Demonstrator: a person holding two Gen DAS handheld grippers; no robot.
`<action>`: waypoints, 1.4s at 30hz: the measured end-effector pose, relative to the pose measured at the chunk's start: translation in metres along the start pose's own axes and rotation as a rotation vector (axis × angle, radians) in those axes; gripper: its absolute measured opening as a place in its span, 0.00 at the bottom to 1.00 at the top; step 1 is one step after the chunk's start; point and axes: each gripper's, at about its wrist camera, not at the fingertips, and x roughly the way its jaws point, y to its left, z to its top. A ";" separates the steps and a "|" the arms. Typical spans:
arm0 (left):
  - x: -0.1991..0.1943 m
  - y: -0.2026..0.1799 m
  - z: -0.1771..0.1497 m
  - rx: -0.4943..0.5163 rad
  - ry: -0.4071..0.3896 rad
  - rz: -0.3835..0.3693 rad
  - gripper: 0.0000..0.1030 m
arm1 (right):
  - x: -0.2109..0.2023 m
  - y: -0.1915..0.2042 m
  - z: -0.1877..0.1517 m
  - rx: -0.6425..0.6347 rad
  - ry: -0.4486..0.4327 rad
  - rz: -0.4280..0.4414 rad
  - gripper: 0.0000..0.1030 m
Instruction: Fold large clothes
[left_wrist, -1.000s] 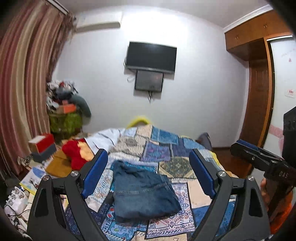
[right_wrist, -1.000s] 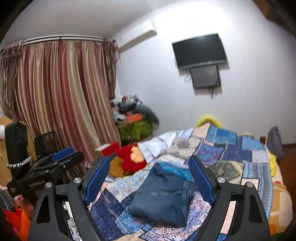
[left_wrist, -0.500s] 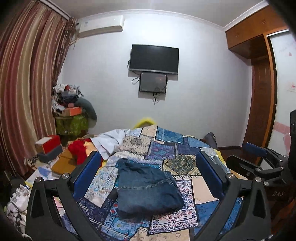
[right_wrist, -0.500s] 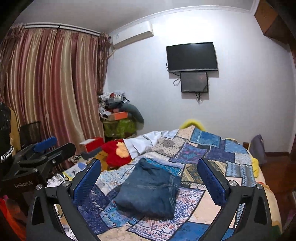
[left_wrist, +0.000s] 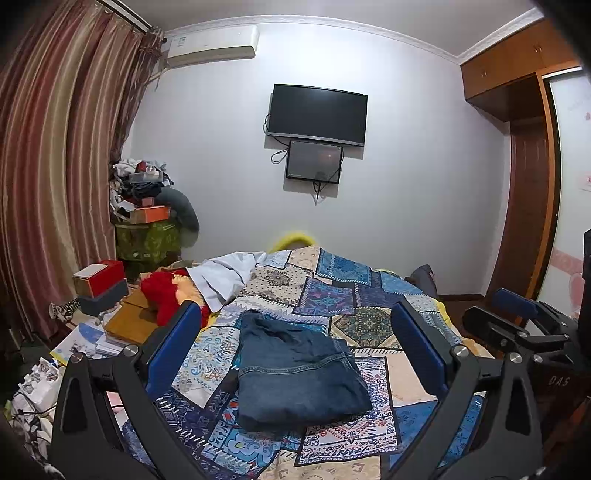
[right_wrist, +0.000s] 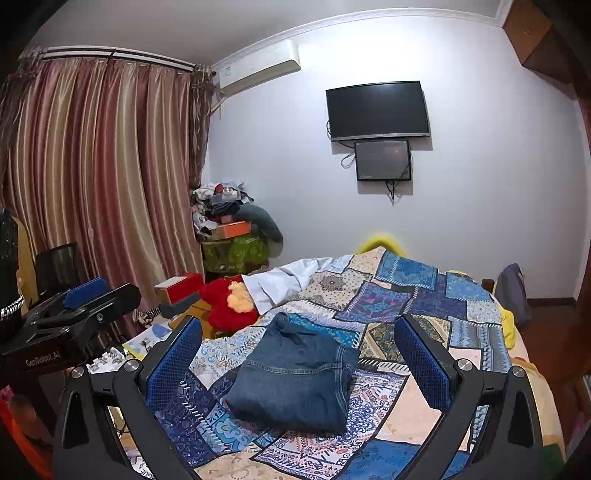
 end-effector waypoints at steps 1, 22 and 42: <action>0.000 -0.001 -0.001 0.002 0.000 0.001 1.00 | 0.000 -0.001 0.000 0.004 0.001 -0.001 1.00; 0.005 -0.006 -0.004 0.010 0.020 -0.006 1.00 | -0.003 -0.008 -0.001 0.033 -0.002 -0.007 1.00; 0.011 0.002 -0.003 -0.029 0.043 -0.068 1.00 | -0.004 -0.004 0.006 0.035 -0.014 -0.019 1.00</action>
